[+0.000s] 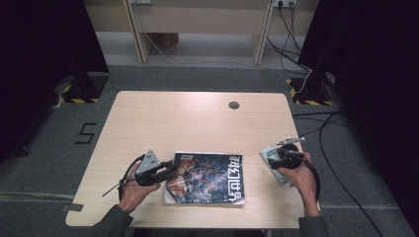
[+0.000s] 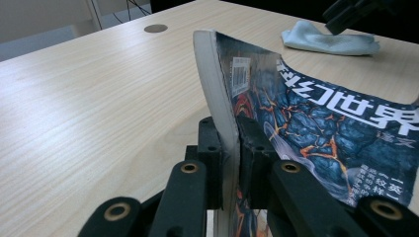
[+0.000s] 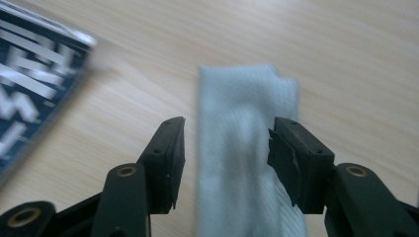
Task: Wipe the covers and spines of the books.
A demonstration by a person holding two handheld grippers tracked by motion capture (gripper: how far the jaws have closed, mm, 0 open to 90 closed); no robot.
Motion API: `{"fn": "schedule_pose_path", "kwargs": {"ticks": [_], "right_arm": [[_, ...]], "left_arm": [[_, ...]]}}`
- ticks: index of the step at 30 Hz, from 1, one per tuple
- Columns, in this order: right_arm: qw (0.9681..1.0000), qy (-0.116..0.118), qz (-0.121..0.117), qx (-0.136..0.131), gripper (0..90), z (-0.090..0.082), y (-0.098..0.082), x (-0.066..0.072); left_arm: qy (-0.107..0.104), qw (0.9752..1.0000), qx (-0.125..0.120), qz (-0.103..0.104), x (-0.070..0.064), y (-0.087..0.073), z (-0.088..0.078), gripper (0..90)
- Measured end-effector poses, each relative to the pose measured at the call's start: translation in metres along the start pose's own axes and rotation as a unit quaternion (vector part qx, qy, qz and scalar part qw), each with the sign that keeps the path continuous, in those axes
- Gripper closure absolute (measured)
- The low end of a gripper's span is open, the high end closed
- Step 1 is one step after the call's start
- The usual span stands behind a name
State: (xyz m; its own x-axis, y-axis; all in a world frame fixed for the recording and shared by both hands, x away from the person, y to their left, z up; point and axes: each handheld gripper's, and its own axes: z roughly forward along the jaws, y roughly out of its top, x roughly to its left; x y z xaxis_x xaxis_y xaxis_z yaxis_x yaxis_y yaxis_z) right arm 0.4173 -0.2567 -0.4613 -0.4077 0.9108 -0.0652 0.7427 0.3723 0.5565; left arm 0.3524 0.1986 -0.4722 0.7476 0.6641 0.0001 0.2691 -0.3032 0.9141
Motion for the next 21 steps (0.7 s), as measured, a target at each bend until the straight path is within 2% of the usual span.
{"fn": "schedule_pose_path", "kwargs": {"ticks": [3,5,9,10,17,21], "right_arm": [[0.9998,-0.001,0.006,0.018,47.4,0.007,-0.006,-0.005],[0.9997,-0.003,0.012,0.021,47.0,0.01,-0.008,-0.007],[0.9993,0.012,0.022,0.026,49.5,0.019,-0.013,-0.01],[0.9991,0.022,0.033,0.016,51.5,0.02,-0.014,-0.012],[0.9974,0.065,0.029,-0.011,75.1,0.02,-0.02,-0.016],[0.9971,0.071,0.023,-0.017,78.0,0.02,-0.018,-0.015]], "left_arm": [[-0.001,0.9999,-0.001,0.016,-0.006,-0.002,-0.005,81.7],[-0.008,0.9998,-0.001,0.016,-0.008,-0.003,-0.008,82.0],[-0.013,0.9998,0.0,0.014,-0.009,-0.005,-0.01,82.1],[-0.013,0.9998,0.0,0.012,-0.01,-0.006,-0.01,82.1],[-0.019,0.9994,-0.003,0.03,-0.016,-0.004,-0.01,82.3],[-0.021,0.9993,-0.001,0.029,-0.017,-0.004,-0.008,82.3]]}}
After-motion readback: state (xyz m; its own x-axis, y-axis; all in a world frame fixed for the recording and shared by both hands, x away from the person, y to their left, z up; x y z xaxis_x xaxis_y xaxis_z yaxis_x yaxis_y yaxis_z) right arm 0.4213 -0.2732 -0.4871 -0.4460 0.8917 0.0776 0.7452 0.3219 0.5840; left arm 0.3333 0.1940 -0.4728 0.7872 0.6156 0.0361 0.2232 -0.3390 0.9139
